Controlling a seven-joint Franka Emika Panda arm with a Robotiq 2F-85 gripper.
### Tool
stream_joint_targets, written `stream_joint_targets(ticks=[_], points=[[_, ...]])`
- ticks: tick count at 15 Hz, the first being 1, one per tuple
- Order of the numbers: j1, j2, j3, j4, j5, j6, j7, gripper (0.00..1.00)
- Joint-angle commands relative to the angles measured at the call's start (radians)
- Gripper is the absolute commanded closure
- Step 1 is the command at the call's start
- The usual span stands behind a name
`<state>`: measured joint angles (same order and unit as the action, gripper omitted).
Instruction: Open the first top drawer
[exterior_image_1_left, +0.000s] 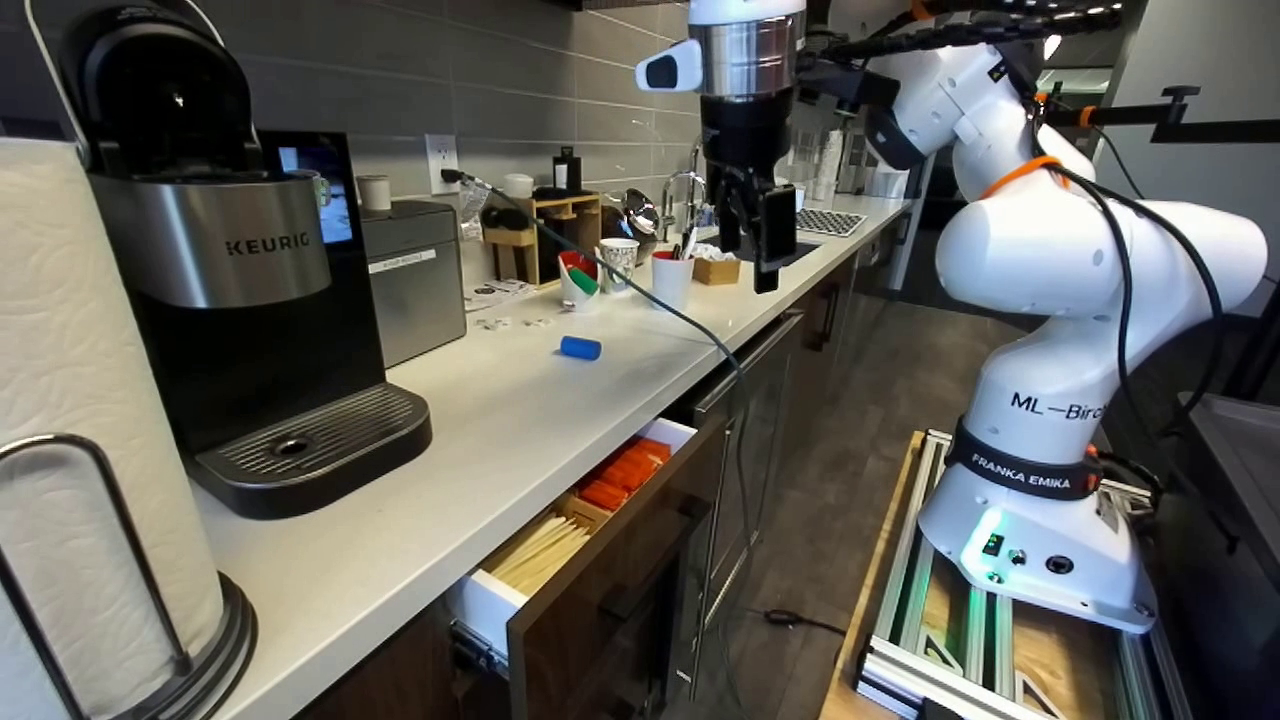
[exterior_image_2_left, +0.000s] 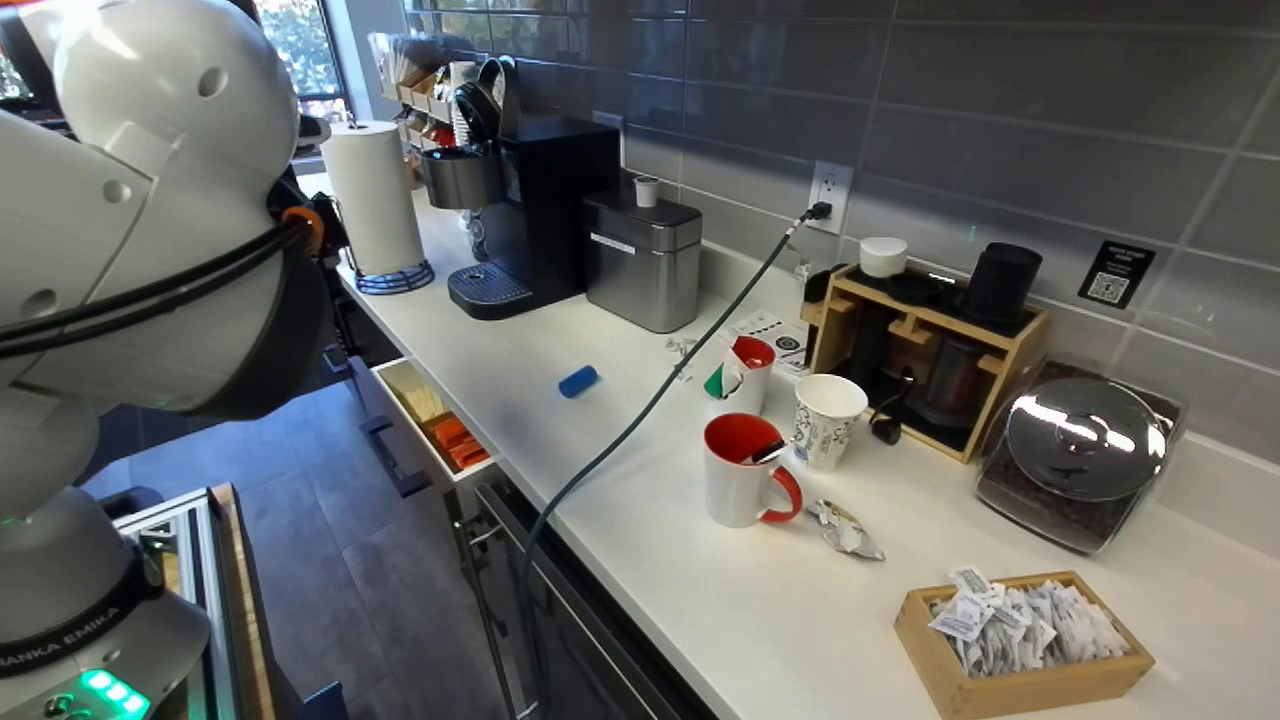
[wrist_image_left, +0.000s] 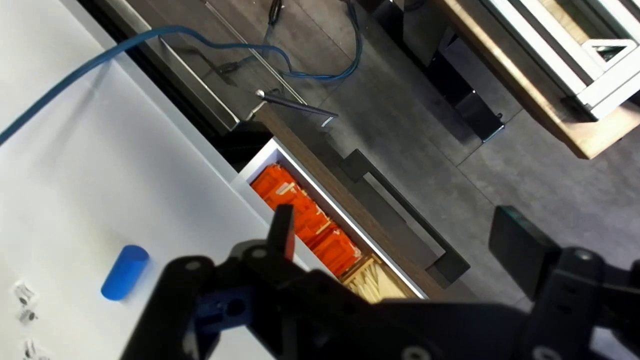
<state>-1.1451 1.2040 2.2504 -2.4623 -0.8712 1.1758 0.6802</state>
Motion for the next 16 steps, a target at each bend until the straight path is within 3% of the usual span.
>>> stream_joint_targets(ticks=[1,7,10,11,12,16], points=[[-0.029,-0.054,0.002,-0.017,0.055,-0.005,0.184,0.00],[-0.035,-0.117,-0.029,0.000,0.147,-0.010,0.452,0.00],[-0.023,-0.155,-0.078,0.015,0.229,0.001,0.554,0.00],[-0.010,-0.155,-0.112,0.018,0.271,0.017,0.559,0.00],[-0.036,-0.123,-0.060,-0.006,0.203,0.010,0.507,0.00],[-0.037,-0.128,-0.062,-0.005,0.208,0.010,0.505,0.00]])
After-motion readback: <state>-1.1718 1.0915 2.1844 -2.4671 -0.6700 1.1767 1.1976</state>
